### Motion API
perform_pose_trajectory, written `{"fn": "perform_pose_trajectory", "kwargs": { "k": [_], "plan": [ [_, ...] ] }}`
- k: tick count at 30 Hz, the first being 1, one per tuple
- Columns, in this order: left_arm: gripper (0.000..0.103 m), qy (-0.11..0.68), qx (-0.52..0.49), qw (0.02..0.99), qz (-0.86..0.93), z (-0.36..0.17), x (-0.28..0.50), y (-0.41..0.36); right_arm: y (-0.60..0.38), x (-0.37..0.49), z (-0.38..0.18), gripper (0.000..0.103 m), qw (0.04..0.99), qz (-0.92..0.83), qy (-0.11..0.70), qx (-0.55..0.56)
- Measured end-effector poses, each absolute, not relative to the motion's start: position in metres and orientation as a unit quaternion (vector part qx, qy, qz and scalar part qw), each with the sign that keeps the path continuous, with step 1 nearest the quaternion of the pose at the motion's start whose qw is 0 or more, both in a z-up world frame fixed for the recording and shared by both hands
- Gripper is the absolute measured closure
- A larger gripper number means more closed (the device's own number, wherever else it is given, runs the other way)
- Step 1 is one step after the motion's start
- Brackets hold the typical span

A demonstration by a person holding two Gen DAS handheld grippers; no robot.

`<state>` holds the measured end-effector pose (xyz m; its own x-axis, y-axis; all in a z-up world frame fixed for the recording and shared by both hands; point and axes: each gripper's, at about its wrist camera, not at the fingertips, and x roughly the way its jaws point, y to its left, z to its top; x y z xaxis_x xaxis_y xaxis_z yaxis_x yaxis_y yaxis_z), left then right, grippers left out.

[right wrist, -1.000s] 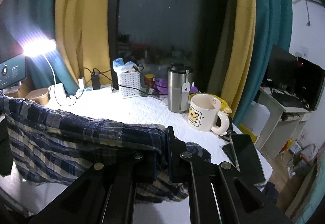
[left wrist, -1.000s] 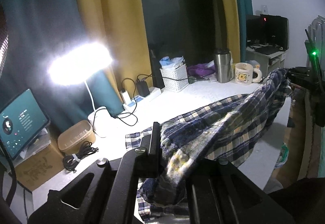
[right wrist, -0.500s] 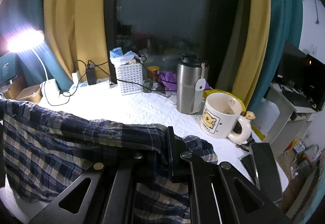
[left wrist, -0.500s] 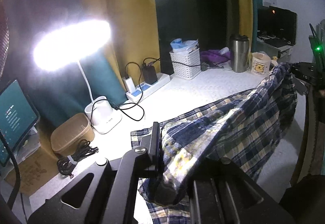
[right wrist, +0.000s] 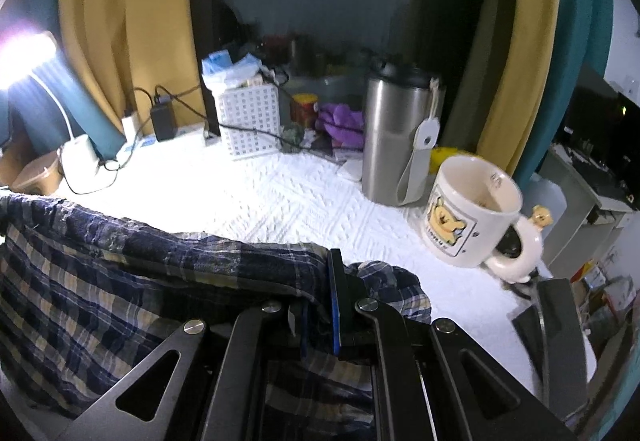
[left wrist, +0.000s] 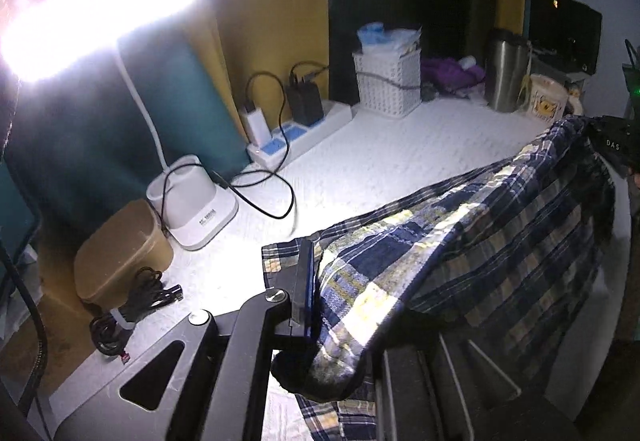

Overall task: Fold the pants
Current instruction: 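Open the left tool and release the folded edge while the right tool holds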

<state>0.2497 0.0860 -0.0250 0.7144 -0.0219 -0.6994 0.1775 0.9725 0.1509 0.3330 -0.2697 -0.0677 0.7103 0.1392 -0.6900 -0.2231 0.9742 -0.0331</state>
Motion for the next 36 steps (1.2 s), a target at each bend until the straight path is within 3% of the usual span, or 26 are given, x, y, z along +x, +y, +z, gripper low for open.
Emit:
{"fn": "perform_pose_trajectory", "kwargs": {
  "k": [7, 19, 23, 26, 34, 36],
  "plan": [
    [0.092, 0.41, 0.123, 0.903, -0.03, -0.042, 0.27, 0.091, -0.261, 0.361, -0.098, 0.095, 0.908, 0.1, 0.403, -0.06],
    [0.092, 0.446, 0.16, 0.88, -0.033, -0.021, 0.27, 0.085, -0.25, 0.382, -0.124, 0.095, 0.898, 0.115, 0.42, -0.059],
    [0.081, 0.48, 0.145, 0.865, -0.006, -0.063, 0.311, 0.107, -0.251, 0.385, -0.128, 0.095, 0.897, 0.11, 0.422, -0.063],
    [0.081, 0.494, 0.123, 0.86, 0.039, -0.084, 0.333, 0.13, -0.257, 0.387, -0.128, 0.095, 0.898, 0.1, 0.425, -0.055],
    [0.08, 0.478, 0.055, 0.875, 0.049, -0.076, 0.311, 0.162, -0.257, 0.388, -0.121, 0.095, 0.896, 0.094, 0.43, -0.054],
    [0.076, 0.474, 0.044, 0.879, 0.038, -0.073, 0.298, 0.162, -0.256, 0.387, -0.116, 0.093, 0.898, 0.091, 0.426, -0.057]
  ]
}}
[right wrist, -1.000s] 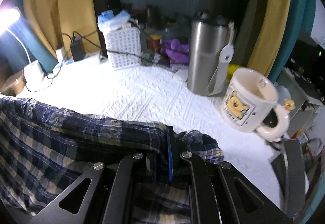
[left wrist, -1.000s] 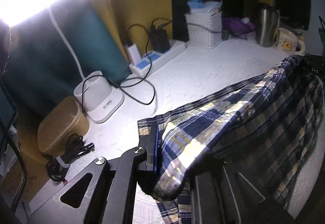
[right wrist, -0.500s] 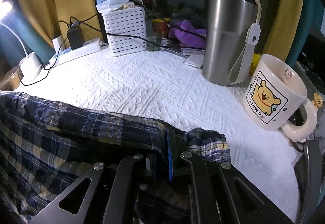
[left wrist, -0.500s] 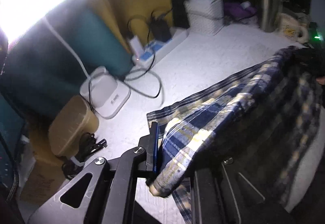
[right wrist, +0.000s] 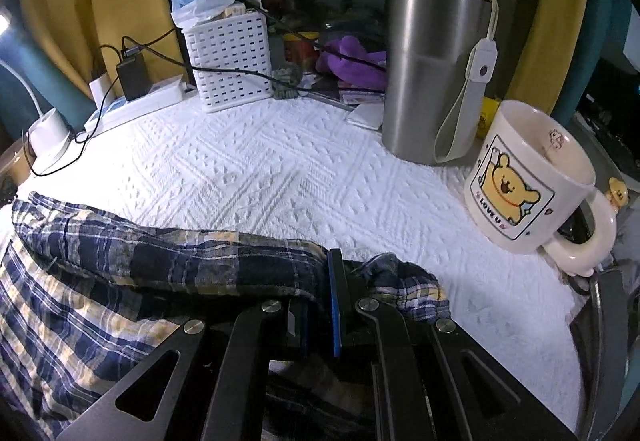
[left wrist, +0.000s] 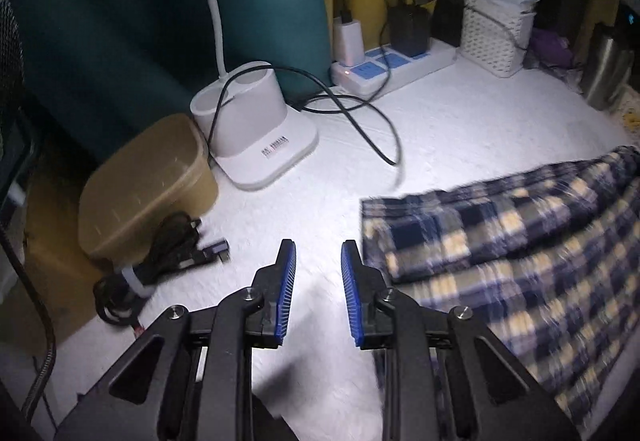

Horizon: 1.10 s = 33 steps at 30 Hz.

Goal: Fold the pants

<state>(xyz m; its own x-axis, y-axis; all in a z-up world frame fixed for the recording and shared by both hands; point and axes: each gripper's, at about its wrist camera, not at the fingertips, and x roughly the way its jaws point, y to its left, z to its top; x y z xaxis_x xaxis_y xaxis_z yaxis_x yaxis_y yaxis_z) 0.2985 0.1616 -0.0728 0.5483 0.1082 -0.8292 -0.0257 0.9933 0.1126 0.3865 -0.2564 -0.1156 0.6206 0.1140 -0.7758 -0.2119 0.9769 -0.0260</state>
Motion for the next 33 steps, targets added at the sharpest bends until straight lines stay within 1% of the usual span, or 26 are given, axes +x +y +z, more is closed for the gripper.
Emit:
{"fn": "perform_pose_trajectory", "kwargs": {
  "k": [1, 2, 4, 5, 6, 7, 8, 16, 19, 20, 21, 22, 23, 24, 26, 30, 33],
  "plan": [
    [0.073, 0.472, 0.037, 0.88, 0.032, -0.071, 0.291, 0.159, -0.256, 0.386, -0.112, 0.091, 0.899, 0.088, 0.424, -0.062],
    [0.067, 0.469, 0.031, 0.882, 0.021, -0.07, 0.285, 0.158, -0.255, 0.386, -0.11, 0.089, 0.9, 0.086, 0.422, -0.065],
    [0.065, 0.466, 0.025, 0.885, 0.005, -0.071, 0.275, 0.154, -0.254, 0.385, -0.104, 0.083, 0.902, 0.081, 0.418, -0.074],
    [0.065, 0.467, 0.022, 0.884, -0.004, -0.074, 0.271, 0.151, -0.254, 0.384, -0.1, 0.068, 0.903, 0.075, 0.415, -0.079],
    [0.065, 0.469, 0.021, 0.883, -0.009, -0.075, 0.269, 0.15, -0.254, 0.383, -0.098, 0.033, 0.904, 0.069, 0.413, -0.082],
    [0.065, 0.471, 0.019, 0.882, -0.015, -0.078, 0.267, 0.148, -0.255, 0.383, -0.095, 0.013, 0.906, 0.064, 0.41, -0.083],
    [0.065, 0.471, 0.018, 0.882, -0.02, -0.079, 0.265, 0.146, -0.257, 0.38, -0.09, 0.0, 0.91, 0.059, 0.402, -0.083],
    [0.065, 0.468, -0.004, 0.882, -0.057, -0.089, 0.258, 0.139, -0.237, 0.349, -0.065, 0.0, 0.922, 0.072, 0.369, -0.095],
    [0.064, 0.458, 0.001, 0.885, -0.085, -0.085, 0.265, 0.124, -0.208, 0.336, -0.065, 0.0, 0.914, 0.124, 0.375, -0.088],
    [0.064, 0.457, 0.003, 0.885, -0.094, -0.084, 0.269, 0.118, -0.198, 0.333, -0.068, 0.002, 0.91, 0.14, 0.379, -0.092],
    [0.065, 0.456, 0.006, 0.884, -0.106, -0.084, 0.274, 0.112, -0.184, 0.33, -0.073, 0.009, 0.903, 0.164, 0.386, -0.095],
    [0.065, 0.457, 0.008, 0.882, -0.116, -0.086, 0.278, 0.107, -0.175, 0.33, -0.077, 0.013, 0.896, 0.18, 0.395, -0.095],
    [0.064, 0.462, 0.011, 0.877, -0.128, -0.089, 0.284, 0.102, -0.163, 0.331, -0.085, 0.024, 0.885, 0.207, 0.408, -0.092],
    [0.064, 0.469, 0.012, 0.872, -0.139, -0.095, 0.291, 0.098, -0.154, 0.331, -0.091, 0.039, 0.877, 0.227, 0.415, -0.089],
    [0.065, 0.487, 0.018, 0.861, -0.148, -0.106, 0.306, 0.095, -0.136, 0.338, -0.107, 0.05, 0.857, 0.257, 0.436, -0.093],
    [0.064, 0.487, 0.037, 0.864, -0.12, -0.111, 0.331, 0.101, -0.113, 0.356, -0.117, 0.05, 0.846, 0.262, 0.452, -0.107],
    [0.064, 0.476, 0.036, 0.875, -0.078, -0.108, 0.348, 0.117, -0.109, 0.378, -0.119, 0.05, 0.847, 0.245, 0.462, -0.096]
  ]
}}
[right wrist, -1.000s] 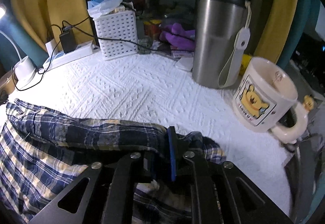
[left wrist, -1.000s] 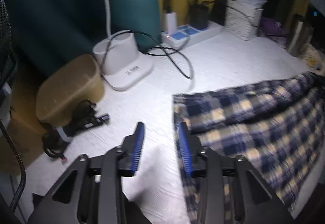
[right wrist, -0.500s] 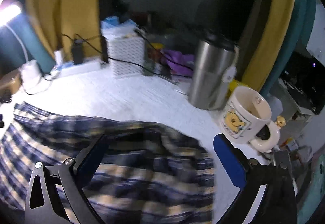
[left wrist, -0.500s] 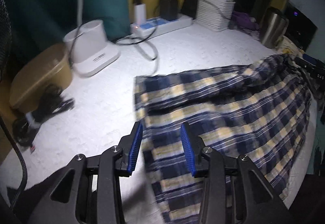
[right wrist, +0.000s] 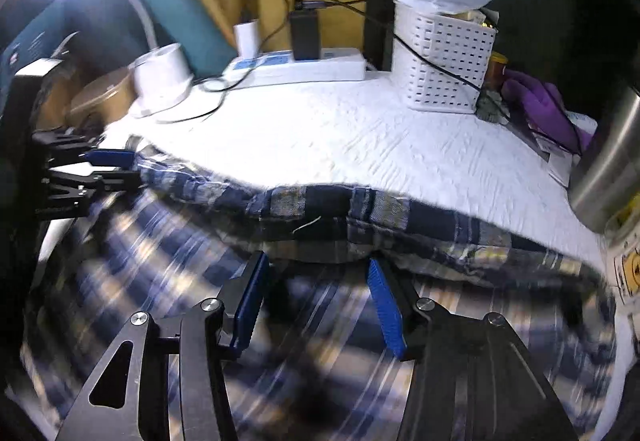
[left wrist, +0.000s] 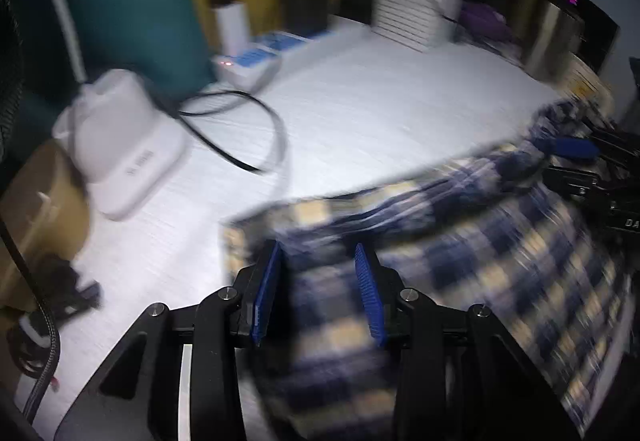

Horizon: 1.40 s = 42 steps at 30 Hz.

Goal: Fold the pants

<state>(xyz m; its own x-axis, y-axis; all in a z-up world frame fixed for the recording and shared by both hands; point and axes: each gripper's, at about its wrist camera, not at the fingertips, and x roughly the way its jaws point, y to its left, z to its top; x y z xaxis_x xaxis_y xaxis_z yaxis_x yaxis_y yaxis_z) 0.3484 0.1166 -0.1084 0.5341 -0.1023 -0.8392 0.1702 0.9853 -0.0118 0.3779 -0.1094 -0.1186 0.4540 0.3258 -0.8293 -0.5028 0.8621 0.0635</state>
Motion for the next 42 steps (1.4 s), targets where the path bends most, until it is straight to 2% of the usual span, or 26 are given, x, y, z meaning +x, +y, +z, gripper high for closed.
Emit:
{"fn": "perform_pose_trajectory", "kwargs": {
  "k": [5, 7, 8, 11, 12, 22, 26, 27, 29, 33, 36, 42],
  "plan": [
    [0.064, 0.456, 0.015, 0.889, -0.027, -0.097, 0.346, 0.148, -0.114, 0.402, -0.113, 0.049, 0.863, 0.202, 0.455, -0.083],
    [0.06, 0.451, 0.004, 0.892, -0.021, -0.092, 0.339, 0.158, -0.116, 0.405, -0.111, 0.048, 0.864, 0.201, 0.454, -0.08],
    [0.054, 0.449, 0.002, 0.893, -0.015, -0.089, 0.332, 0.163, -0.117, 0.404, -0.109, 0.044, 0.866, 0.2, 0.452, -0.081],
    [0.052, 0.447, -0.004, 0.895, -0.01, -0.084, 0.312, 0.171, -0.119, 0.395, -0.102, 0.019, 0.869, 0.207, 0.441, -0.087],
    [0.052, 0.448, -0.007, 0.894, -0.01, -0.082, 0.301, 0.173, -0.118, 0.39, -0.1, 0.019, 0.869, 0.216, 0.436, -0.09],
    [0.052, 0.452, -0.023, 0.891, -0.023, -0.089, 0.228, 0.165, -0.054, 0.36, -0.101, 0.021, 0.835, 0.325, 0.434, -0.094],
    [0.052, 0.455, -0.04, 0.89, -0.015, -0.097, 0.215, 0.174, -0.014, 0.368, -0.108, 0.03, 0.814, 0.353, 0.451, -0.096],
    [0.052, 0.453, -0.043, 0.89, -0.013, -0.097, 0.211, 0.175, -0.004, 0.37, -0.111, 0.036, 0.809, 0.358, 0.454, -0.101],
    [0.052, 0.45, -0.052, 0.892, -0.008, -0.098, 0.206, 0.183, 0.014, 0.377, -0.119, 0.04, 0.8, 0.364, 0.464, -0.112],
    [0.052, 0.447, -0.067, 0.892, 0.015, -0.101, 0.198, 0.205, 0.034, 0.394, -0.126, 0.04, 0.814, 0.331, 0.456, -0.144],
    [0.052, 0.441, -0.078, 0.894, 0.022, -0.1, 0.192, 0.215, 0.026, 0.402, -0.116, 0.04, 0.834, 0.302, 0.445, -0.128],
    [0.052, 0.437, -0.084, 0.895, 0.009, -0.098, 0.18, 0.206, -0.003, 0.372, -0.093, 0.04, 0.852, 0.284, 0.42, -0.132]
  ]
}}
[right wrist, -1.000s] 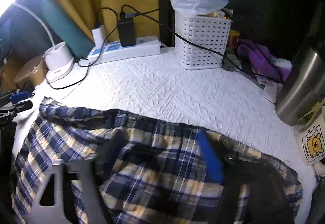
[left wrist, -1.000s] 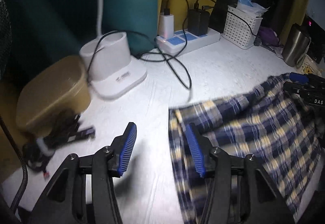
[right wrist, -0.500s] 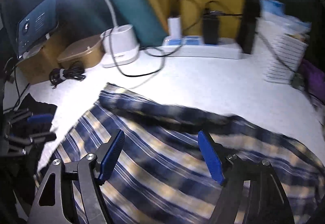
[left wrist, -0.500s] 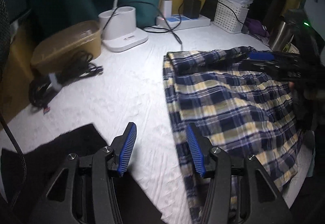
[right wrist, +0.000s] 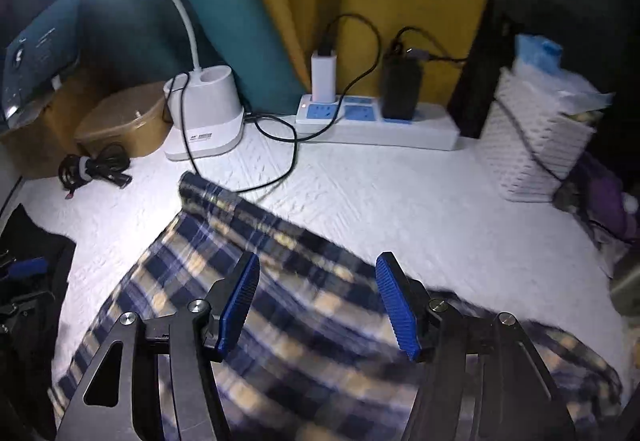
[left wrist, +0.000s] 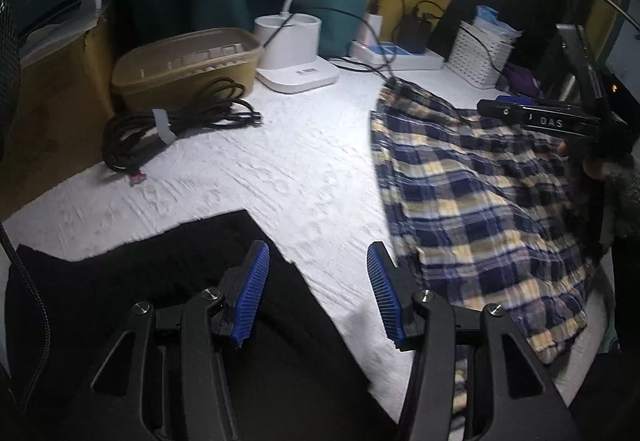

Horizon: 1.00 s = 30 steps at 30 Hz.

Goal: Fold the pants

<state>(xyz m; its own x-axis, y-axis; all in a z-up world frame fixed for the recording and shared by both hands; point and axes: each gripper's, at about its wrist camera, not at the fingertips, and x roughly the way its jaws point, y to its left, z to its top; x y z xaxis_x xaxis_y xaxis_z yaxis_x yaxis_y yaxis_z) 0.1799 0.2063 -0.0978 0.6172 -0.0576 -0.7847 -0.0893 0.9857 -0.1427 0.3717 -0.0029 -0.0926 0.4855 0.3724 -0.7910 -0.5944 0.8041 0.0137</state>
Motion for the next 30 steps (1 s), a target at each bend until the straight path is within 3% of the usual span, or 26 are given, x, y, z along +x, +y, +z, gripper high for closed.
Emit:
{"fn": "perform_pose_trajectory", "kwargs": {
  "k": [5, 9, 22, 27, 30],
  "plan": [
    [0.052, 0.437, -0.096, 0.894, -0.023, -0.099, 0.169, 0.185, -0.033, 0.329, -0.08, 0.04, 0.856, 0.276, 0.417, -0.134],
    [0.052, 0.432, -0.101, 0.895, -0.044, -0.1, 0.156, 0.168, -0.046, 0.284, -0.076, 0.018, 0.854, 0.287, 0.412, -0.136],
    [0.053, 0.448, -0.098, 0.885, -0.079, -0.121, 0.134, 0.138, -0.033, 0.159, -0.082, 0.018, 0.827, 0.368, 0.399, -0.147],
    [0.073, 0.446, -0.094, 0.886, -0.083, -0.12, 0.133, 0.137, -0.019, 0.137, -0.092, 0.019, 0.815, 0.386, 0.398, -0.169],
    [0.087, 0.44, -0.081, 0.89, -0.088, -0.117, 0.13, 0.133, -0.012, 0.13, -0.093, 0.033, 0.813, 0.393, 0.386, -0.185]
  ]
}}
